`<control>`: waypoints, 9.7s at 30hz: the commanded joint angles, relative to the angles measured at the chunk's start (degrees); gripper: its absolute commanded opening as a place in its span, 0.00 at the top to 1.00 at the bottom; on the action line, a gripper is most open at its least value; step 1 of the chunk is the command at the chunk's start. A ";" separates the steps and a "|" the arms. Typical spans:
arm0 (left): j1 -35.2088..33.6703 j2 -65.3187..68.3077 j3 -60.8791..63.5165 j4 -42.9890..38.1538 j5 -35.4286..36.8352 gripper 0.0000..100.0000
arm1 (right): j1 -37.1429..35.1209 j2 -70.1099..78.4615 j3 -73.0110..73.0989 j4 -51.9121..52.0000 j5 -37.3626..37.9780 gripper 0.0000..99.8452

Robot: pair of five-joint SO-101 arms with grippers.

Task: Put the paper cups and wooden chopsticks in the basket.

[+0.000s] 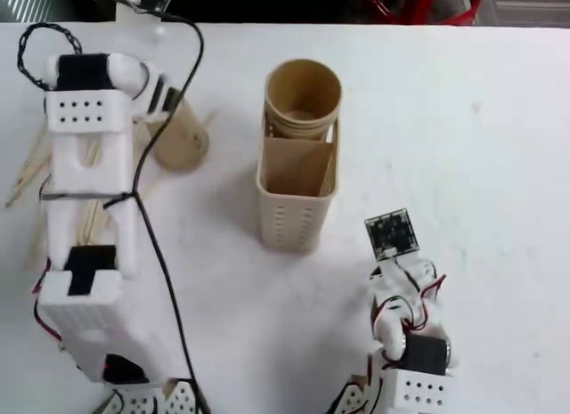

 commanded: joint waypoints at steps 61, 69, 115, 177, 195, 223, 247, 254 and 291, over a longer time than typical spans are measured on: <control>-24.48 0.57 -10.64 18.46 -12.40 0.86 | 0.13 -0.48 -0.18 -1.10 -0.53 0.86; -10.77 -10.86 -9.49 14.95 -2.73 0.77 | 0.40 -0.48 -0.18 -1.10 -0.53 0.86; 0.84 -1.10 0.35 12.75 -7.56 0.86 | 0.48 -0.48 -0.18 -1.01 -0.53 0.86; -7.08 18.24 -1.14 16.97 -11.96 0.86 | 0.48 -0.48 -0.18 -0.92 -0.53 0.86; -22.90 -36.26 49.41 18.37 -39.03 0.87 | 0.48 -0.48 0.26 -1.10 -0.53 0.86; -44.79 -62.64 70.24 -9.58 -36.13 0.72 | 0.48 -0.48 0.35 -1.10 -0.53 0.86; -37.85 -55.16 91.78 -34.55 -32.35 0.94 | 0.48 -0.48 0.35 -1.10 -0.53 0.86; -37.85 -55.25 84.31 -32.79 -30.24 0.98 | 0.48 -0.48 0.35 -1.10 -0.53 0.86; 28.35 -36.44 23.82 -25.32 16.62 0.98 | 0.13 -0.48 0.35 -0.92 -0.53 0.86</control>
